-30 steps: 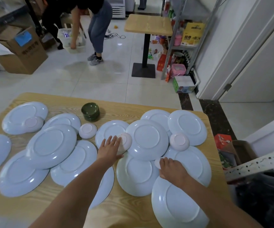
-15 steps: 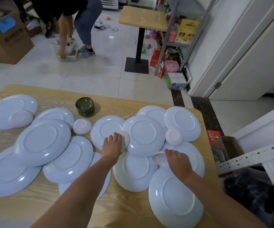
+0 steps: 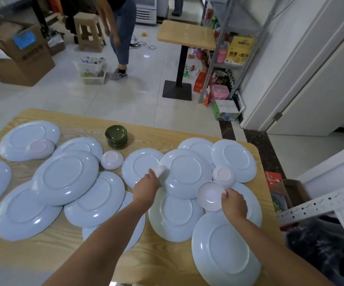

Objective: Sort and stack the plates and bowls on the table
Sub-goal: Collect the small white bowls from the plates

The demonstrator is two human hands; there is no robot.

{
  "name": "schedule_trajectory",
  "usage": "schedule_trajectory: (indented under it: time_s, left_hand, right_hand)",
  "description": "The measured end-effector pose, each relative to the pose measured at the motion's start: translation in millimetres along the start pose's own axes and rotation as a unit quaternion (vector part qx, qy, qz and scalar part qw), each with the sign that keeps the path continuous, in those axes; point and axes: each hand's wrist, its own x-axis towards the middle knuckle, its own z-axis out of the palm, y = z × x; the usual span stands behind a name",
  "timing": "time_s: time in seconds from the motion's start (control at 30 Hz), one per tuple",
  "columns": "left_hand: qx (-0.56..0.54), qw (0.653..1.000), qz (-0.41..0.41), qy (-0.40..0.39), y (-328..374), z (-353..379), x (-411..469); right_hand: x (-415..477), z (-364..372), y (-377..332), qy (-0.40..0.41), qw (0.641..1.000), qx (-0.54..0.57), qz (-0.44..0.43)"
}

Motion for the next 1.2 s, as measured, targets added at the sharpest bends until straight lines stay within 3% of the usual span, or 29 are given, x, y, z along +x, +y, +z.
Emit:
schedule_trajectory:
  time_s: [0.13,0.3,0.47,0.73,0.9,1.1,1.2]
  left_hand:
    - [-0.199,0.965,-0.171,-0.004,-14,-19,-5]
    - [-0.349,0.913,-0.209,-0.038,-41,-11,-47]
    - [-0.323,0.918,-0.214,-0.088,-57,15,-92]
    - [-0.265,0.927,-0.226,-0.137,-51,34,-126]
    - [-0.255,0.926,-0.235,-0.148,-49,33,-130]
    - [-0.149,0.962,-0.171,-0.155,-43,23,-123]
    - [-0.084,0.983,-0.110,-0.122,-40,15,-113]
  right_hand:
    - [-3,4,-8,-0.052,0.996,0.075,0.009]
    - [-22,20,-20,-0.114,0.988,0.097,-0.029]
    - [-53,49,-29,-0.167,0.980,0.032,-0.108]
    - [-91,85,-29,-0.280,0.937,-0.043,-0.205]
    - [-101,94,-23,-0.324,0.915,-0.023,-0.240]
    - [-100,95,-17,-0.307,0.915,-0.032,-0.261]
    - [-86,83,-14,-0.227,0.933,-0.052,-0.274]
